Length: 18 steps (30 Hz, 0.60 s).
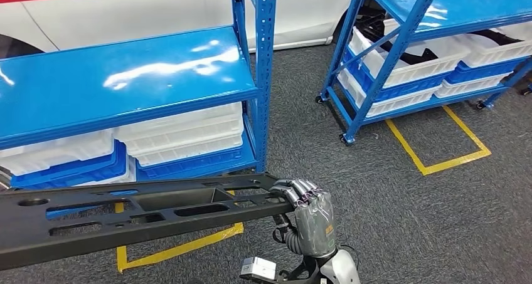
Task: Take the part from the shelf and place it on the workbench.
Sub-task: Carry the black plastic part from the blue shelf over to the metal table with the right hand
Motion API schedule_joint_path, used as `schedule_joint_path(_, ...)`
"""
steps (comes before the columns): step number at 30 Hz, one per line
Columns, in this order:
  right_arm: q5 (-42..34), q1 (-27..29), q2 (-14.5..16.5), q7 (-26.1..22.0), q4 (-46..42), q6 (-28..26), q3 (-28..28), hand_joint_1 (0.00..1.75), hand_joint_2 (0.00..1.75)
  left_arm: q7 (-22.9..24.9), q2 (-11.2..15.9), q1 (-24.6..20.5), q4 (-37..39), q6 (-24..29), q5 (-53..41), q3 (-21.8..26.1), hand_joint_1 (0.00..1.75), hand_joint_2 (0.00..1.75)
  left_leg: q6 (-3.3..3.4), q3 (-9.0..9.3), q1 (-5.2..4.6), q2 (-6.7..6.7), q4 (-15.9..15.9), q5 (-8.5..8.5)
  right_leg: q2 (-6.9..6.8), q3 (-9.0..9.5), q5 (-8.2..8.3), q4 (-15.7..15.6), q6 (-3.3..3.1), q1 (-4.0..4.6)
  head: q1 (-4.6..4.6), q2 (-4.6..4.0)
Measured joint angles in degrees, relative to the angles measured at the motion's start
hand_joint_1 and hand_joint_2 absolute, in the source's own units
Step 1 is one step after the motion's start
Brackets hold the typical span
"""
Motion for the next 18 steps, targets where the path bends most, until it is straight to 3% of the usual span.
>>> schedule_joint_path(1, 0.00, 0.20, -0.09, 0.00, -0.08, -0.03, -0.19, 1.75, 1.75, -0.02, -0.01, -0.03, 0.00, 0.00, 0.02, 0.00, 0.00, 1.75, -0.02, 0.07, -0.09, 0.53, 0.00, -0.05, -0.50, 2.04, 1.84, -3.62, -0.33, 0.12, 0.00, 0.00)
schedule_joint_path(3, 0.00, 0.42, -0.22, 0.00, -0.37, -0.13, -0.48, 1.75, 1.75, -0.08, -0.04, -0.07, 0.00, 0.00, 0.10, 0.00, 0.00, 1.75, -0.20, 0.19, -0.32, 1.46, 0.02, -0.21, -2.80, 5.86, 4.04, -10.86, -1.29, 0.78, -0.02, 0.00)
schedule_joint_path(5, 0.01, 0.71, -0.28, 0.01, -0.83, -0.32, -0.81, 1.75, 1.75, -0.16, -0.05, -0.06, 0.00, 0.00, 0.21, 0.00, 0.00, 1.75, -0.65, 0.30, -0.43, 2.28, -0.04, -0.30, -3.90, 7.03, 4.23, -13.57, -2.02, 1.50, -0.03, 0.00)
schedule_joint_path(7, 0.15, 1.43, -0.36, 0.01, -1.47, -0.52, -1.48, 1.75, 1.75, -0.25, -0.05, -0.06, 0.00, 0.00, 0.37, 0.00, 0.00, 1.75, -1.21, 0.49, -0.43, 2.86, -0.16, -0.53, -2.75, 7.09, 4.56, -14.02, -2.45, 1.44, -0.04, 0.00)
schedule_joint_path(9, 0.65, 2.36, -0.46, -0.10, -2.28, -0.79, -2.45, 1.75, 1.75, -0.37, -0.05, 0.03, 0.00, 0.03, 0.60, 0.02, 0.00, 1.75, -1.68, -0.05, -0.37, 1.50, 1.65, -2.27, -1.73, 7.41, 4.99, -14.68, -2.95, 0.94, -0.06, 0.00)
schedule_joint_path(11, 1.26, 3.42, -0.50, -0.44, -3.30, -1.03, -3.69, 1.75, 1.75, -0.53, -0.04, 0.26, 0.00, 0.07, 0.76, 0.09, 0.00, 1.75, -1.97, -2.55, -0.24, -0.84, 7.82, -5.92, -0.69, 7.48, 5.20, -14.86, -3.23, 0.70, -0.09, 0.00)
schedule_joint_path(13, 1.61, 4.76, -0.49, -0.98, -4.32, -1.08, -5.25, 1.75, 1.75, -0.69, -0.04, 0.56, 0.00, 0.08, 0.82, 0.24, 0.00, 1.75, -2.17, -5.56, -0.22, -1.77, 14.50, -8.39, 0.55, 7.37, 5.21, -14.67, -3.27, 0.68, -0.10, 0.00)
schedule_joint_path(14, 1.72, 5.45, -0.49, -1.23, -4.75, -1.08, -6.05, 1.75, 1.75, -0.73, -0.04, 0.68, 0.00, 0.09, 0.84, 0.34, 0.00, 1.75, -2.24, -6.15, -0.20, -1.89, 15.59, -8.10, 1.26, 7.31, 5.19, -14.52, -3.26, 0.65, -0.10, 0.00)
schedule_joint_path(15, 1.85, 6.08, -0.49, -1.50, -5.17, -1.08, -6.83, 1.75, 1.75, -0.76, -0.03, 0.76, 0.00, 0.11, 0.86, 0.44, 0.00, 1.75, -2.27, -5.79, -0.16, -2.04, 14.55, -6.74, 2.03, 7.26, 5.14, -14.31, -3.21, 0.59, -0.10, 0.00)
schedule_joint_path(16, 1.98, 6.61, -0.49, -1.71, -5.60, -1.08, -7.51, 1.75, 1.75, -0.78, -0.02, 0.79, 0.00, 0.13, 0.88, 0.53, 0.00, 1.75, -2.29, -4.56, -0.06, -2.47, 11.59, -4.64, 2.81, 7.21, 5.05, -14.03, -3.09, 0.51, -0.10, 0.00)
schedule_joint_path(18, 2.17, 7.45, -0.49, -2.12, -6.48, -1.08, -8.64, 1.75, 1.75, -0.79, 0.01, 0.83, 0.01, 0.15, 0.90, 0.72, 0.00, 1.75, -2.21, -1.56, 0.28, -4.87, 4.51, -1.43, 4.33, 6.85, 4.77, -13.22, -2.66, 0.43, -0.08, 0.00)
